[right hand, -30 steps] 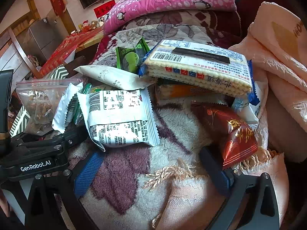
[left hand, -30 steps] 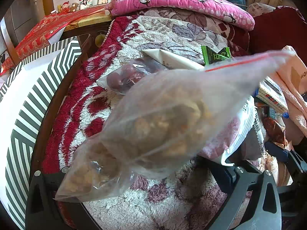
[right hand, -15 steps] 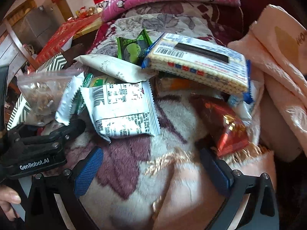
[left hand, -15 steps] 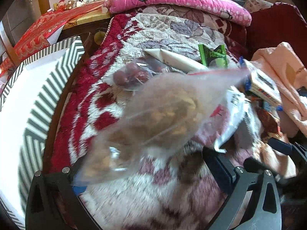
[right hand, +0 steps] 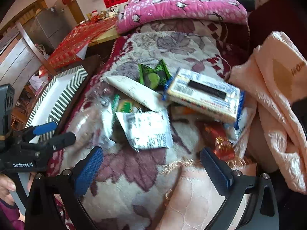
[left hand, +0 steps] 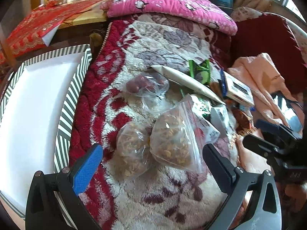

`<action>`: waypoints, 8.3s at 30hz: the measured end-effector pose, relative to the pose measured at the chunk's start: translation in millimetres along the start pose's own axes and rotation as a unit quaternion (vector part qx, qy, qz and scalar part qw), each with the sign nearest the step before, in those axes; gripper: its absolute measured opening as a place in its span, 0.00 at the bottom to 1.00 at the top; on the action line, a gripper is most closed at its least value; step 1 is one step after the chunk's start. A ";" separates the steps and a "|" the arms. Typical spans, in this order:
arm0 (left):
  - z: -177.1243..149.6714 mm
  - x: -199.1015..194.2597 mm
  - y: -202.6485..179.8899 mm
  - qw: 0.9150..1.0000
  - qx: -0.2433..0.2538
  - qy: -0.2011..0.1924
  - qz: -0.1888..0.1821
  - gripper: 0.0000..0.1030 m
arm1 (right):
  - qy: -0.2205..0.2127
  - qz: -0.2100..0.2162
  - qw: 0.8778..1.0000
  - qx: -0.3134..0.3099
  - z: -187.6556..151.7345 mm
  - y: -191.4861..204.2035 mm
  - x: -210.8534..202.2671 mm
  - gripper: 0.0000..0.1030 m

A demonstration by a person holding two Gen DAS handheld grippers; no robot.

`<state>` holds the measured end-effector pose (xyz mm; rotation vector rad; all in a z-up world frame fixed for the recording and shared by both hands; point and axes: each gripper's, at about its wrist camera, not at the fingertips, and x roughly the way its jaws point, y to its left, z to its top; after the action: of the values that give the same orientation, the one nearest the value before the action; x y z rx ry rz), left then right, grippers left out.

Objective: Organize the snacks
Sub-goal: 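Move the left gripper down toward the two clear bags of nuts, then grasp the two nut bags with the left gripper while the right grasps the strawberry packet, then carry both held snacks over the striped tray and open both grippers, then move both grippers back over the snack pile on the bedspread, then grasp the red date bag with the left gripper while the right grasps the white tube packet, then carry the date bag and tube packet into the tray and open both grippers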

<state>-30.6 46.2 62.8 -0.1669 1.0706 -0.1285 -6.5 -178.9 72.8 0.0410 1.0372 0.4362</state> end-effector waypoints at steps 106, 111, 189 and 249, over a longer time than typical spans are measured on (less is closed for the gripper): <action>-11.8 -72.3 199.7 0.970 -0.160 -0.023 0.180 0.48 | 0.096 0.102 0.953 -0.267 95.8 273.6 109.5 0.51; -15.0 -67.9 206.3 0.969 -0.166 -0.014 0.183 0.48 | 0.110 0.106 0.949 -0.274 103.8 292.8 134.2 0.51; 94.5 87.8 17.0 0.997 -0.029 0.066 -0.026 0.42 | 0.073 0.058 0.991 -0.091 76.5 21.1 46.7 0.74; 48.2 -35.8 85.5 0.996 -0.086 -0.003 0.023 0.20 | 0.048 0.142 0.979 -0.136 113.8 106.9 59.8 0.10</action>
<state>-3.2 140.2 99.3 -0.2961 1.0784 0.0064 79.5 -39.8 107.4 -0.0775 1.0629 0.8438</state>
